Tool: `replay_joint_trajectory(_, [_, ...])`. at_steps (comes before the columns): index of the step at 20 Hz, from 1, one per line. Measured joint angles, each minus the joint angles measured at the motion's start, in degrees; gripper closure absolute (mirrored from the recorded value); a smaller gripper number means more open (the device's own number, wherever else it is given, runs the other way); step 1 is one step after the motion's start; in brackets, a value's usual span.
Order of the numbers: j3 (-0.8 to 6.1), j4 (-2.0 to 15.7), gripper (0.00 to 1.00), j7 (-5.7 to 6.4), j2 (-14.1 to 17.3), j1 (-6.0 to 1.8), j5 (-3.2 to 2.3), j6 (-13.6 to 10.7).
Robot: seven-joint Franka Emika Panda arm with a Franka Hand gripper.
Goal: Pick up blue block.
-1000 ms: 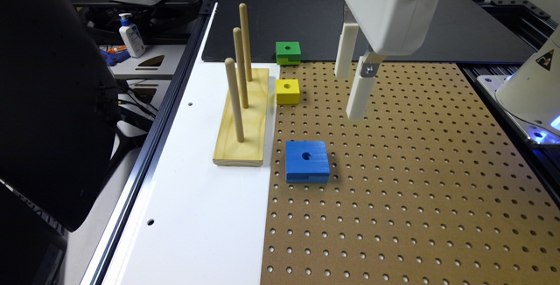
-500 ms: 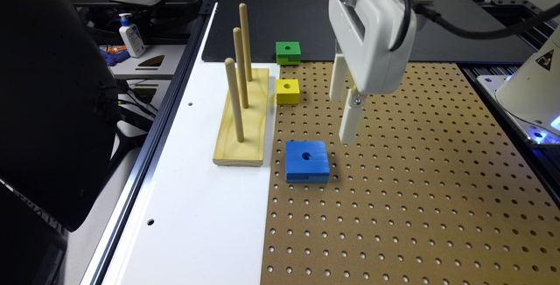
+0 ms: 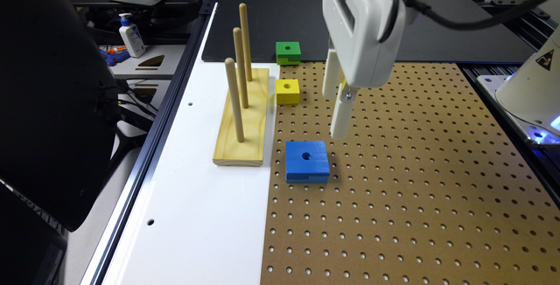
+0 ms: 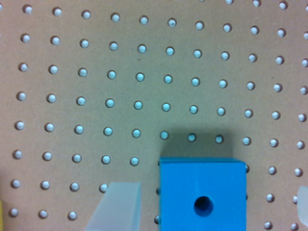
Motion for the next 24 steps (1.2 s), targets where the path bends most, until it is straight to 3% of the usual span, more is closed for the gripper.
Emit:
replay_joint_trajectory(3, [-0.39,0.33,0.00,0.19,4.47,-0.01,-1.22,4.24])
replay_joint_trajectory(4, [-0.48,0.64,0.00,0.20,5.47,0.01,-1.37,5.02])
replay_joint_trajectory(8, [-0.52,2.51,0.00,0.20,6.73,0.07,-1.46,4.97])
replay_joint_trajectory(16, [-0.51,2.63,0.00,0.20,7.00,0.08,-1.46,4.99])
replay_joint_trajectory(21, [-0.82,2.81,0.00,0.23,10.86,0.07,-2.33,7.78])
replay_joint_trajectory(24, [-0.82,3.71,0.00,0.25,12.04,0.20,-2.39,8.19])
